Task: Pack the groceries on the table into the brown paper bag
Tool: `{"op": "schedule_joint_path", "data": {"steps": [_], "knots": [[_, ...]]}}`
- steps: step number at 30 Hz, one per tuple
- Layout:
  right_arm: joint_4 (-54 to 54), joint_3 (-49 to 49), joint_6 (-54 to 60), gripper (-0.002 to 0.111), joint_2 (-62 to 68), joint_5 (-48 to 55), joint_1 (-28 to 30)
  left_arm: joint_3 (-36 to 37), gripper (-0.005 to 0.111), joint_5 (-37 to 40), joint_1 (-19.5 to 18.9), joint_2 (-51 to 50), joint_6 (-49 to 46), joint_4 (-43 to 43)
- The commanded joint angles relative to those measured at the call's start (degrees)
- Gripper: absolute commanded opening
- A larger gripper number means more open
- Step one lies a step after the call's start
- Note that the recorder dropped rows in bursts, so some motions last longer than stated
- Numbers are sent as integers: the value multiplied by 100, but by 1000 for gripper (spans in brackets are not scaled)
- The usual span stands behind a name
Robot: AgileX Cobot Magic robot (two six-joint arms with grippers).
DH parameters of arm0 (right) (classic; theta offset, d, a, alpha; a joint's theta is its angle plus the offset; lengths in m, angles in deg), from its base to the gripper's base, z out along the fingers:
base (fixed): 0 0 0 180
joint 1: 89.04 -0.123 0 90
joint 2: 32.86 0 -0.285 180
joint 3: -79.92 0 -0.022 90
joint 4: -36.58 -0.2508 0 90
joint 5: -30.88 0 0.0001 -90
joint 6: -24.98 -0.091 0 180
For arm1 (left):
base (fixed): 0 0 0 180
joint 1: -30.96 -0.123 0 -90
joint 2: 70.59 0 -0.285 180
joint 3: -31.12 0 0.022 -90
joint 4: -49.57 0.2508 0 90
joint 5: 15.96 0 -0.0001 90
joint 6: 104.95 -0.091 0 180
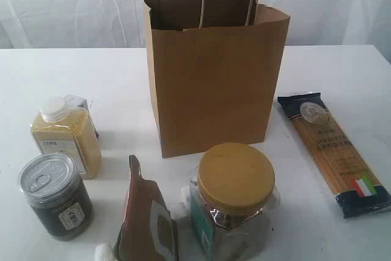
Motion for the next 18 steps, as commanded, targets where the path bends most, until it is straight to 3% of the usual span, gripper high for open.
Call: {"op": "schedule_joint_path", "data": {"steps": [1,3,7,9,11,13,15,18], "knots": [[-42,-36,2,0,-36,-19,32,11,0,-81,-18,27,139,-102],[-42,-36,2,0,-36,-19,32,11,0,-778,-18,27,139,-102],[-42,-36,2,0,-36,-19,32,11,0,-3769,-18,17,-80,-102],[-42,-36,2,0,-36,-19,32,-307,0,-4652,-18,-106,-603,-374],[-42,-36,2,0,-36,-19,32,-976,0,-4457,-18,-402,-640,-390],[-42,-36,2,0,-36,-19,32,-1753,0,-4297,-18,-1025,-1324,-374],[-42,-36,2,0,-36,-19,32,-2569,0,-3448,-18,-1784,-2784,-374],[-42,-36,2,0,-36,-19,32,-3177,0,-1898,-18,-2573,-3449,-374]]}}
